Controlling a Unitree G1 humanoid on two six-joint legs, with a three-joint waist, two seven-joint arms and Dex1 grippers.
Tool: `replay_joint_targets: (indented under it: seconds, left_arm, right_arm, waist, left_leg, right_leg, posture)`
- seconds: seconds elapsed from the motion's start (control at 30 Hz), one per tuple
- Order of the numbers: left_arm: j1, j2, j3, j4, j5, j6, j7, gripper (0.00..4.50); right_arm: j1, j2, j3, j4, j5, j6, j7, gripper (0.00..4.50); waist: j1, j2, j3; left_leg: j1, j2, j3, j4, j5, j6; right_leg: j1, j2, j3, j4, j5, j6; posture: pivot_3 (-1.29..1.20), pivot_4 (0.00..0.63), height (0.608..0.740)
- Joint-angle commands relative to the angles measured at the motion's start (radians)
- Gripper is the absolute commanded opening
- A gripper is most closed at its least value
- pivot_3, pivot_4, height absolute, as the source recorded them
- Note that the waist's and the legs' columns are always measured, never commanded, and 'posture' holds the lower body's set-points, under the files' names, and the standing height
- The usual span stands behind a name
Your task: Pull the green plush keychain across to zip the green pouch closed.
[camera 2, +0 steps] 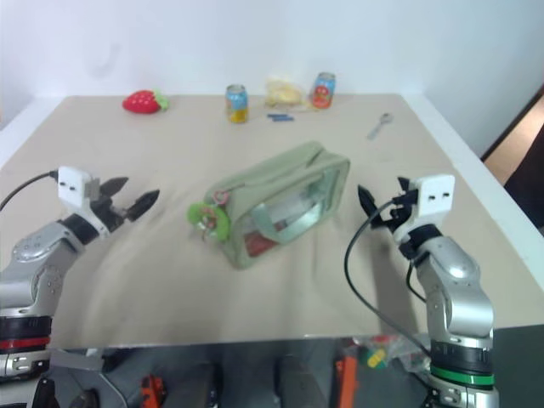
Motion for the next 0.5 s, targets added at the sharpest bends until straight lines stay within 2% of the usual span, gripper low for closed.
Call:
replay_joint_targets:
  seconds: [0.03, 0.5]
  left_arm:
    - [0.003, 0.0, 0.027, -0.035, 0.0, -0.023, 0.005, 4.46]
    - [-0.01, 0.013, 0.01, -0.028, -0.002, -0.042, -0.077, 4.46]
  right_arm:
    - [-0.022, -0.02, -0.006, -0.026, -0.003, -0.019, 0.011, 4.45]
    - [-0.027, -0.018, -0.023, -0.014, -0.003, -0.01, 0.016, 4.45]
  waist:
    - [0.0, 0.0, 0.0]
    - [0.0, 0.0, 0.0]
  left_leg:
    - [0.0, 0.0, 0.0, 0.0, 0.0, 0.0]
    - [0.0, 0.0, 0.001, 0.0, 0.0, 0.0]
  right_leg:
    - [0.0, 0.0, 0.0, 0.0, 0.0, 0.0]
    - [0.0, 0.0, 0.0, 0.0, 0.0, 0.0]
  posture:
    - [0.0, 0.15, 0.74]
    - [0.0, 0.15, 0.74]
